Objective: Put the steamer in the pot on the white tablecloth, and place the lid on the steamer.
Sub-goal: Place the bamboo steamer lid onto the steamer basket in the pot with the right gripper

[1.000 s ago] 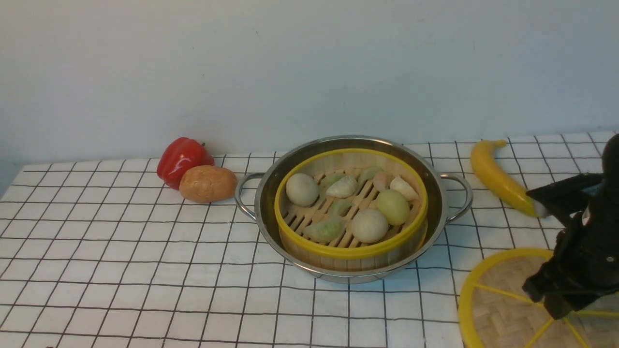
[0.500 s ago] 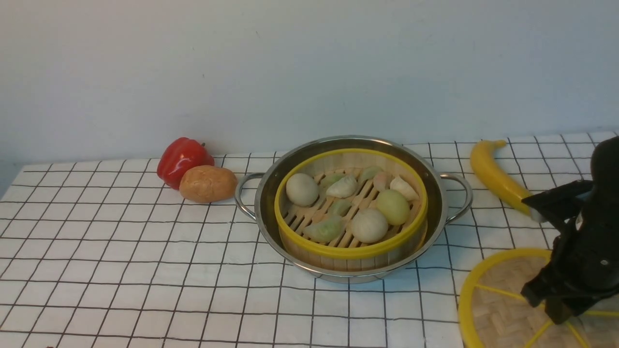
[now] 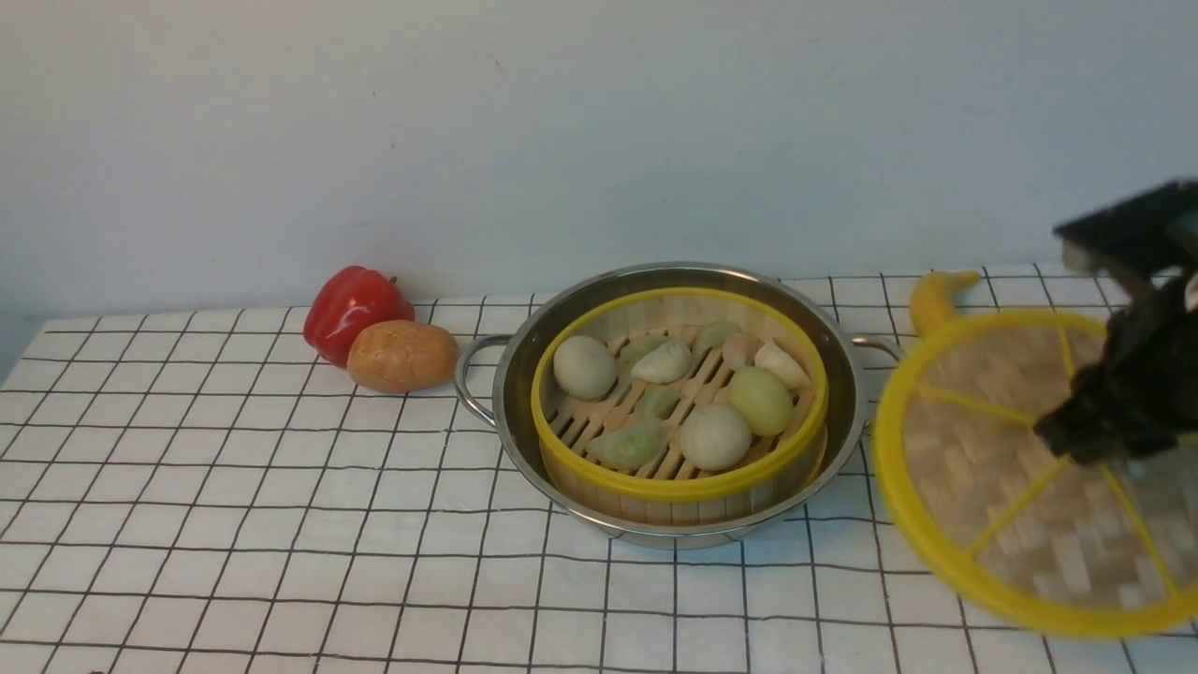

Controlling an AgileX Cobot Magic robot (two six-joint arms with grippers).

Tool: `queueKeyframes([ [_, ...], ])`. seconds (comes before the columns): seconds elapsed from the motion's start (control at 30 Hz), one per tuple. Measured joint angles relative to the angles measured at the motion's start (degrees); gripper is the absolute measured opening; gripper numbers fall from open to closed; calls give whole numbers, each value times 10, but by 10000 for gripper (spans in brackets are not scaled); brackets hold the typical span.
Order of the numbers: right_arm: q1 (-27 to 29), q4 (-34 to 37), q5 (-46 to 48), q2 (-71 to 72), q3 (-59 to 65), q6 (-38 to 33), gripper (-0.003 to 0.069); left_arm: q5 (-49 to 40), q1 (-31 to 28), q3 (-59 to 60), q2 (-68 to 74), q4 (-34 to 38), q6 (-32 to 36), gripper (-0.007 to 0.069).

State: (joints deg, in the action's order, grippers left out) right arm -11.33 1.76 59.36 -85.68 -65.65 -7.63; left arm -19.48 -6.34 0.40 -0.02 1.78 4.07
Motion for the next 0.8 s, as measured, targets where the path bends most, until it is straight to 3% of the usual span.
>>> queueKeyframes([
  [0.07, -14, 62, 7, 7, -68, -77, 147, 0, 0, 0, 0, 0, 0, 474],
  [0.23, -72, 128, 26, -32, -185, -185, 147, 0, 0, 0, 0, 0, 0, 474],
  [0.47, -126, 116, 76, -159, -328, -216, 147, 0, 0, 0, 0, 0, 0, 474],
  [0.8, -143, 107, 111, -306, -488, -257, 147, 0, 0, 0, 0, 0, 0, 474],
])
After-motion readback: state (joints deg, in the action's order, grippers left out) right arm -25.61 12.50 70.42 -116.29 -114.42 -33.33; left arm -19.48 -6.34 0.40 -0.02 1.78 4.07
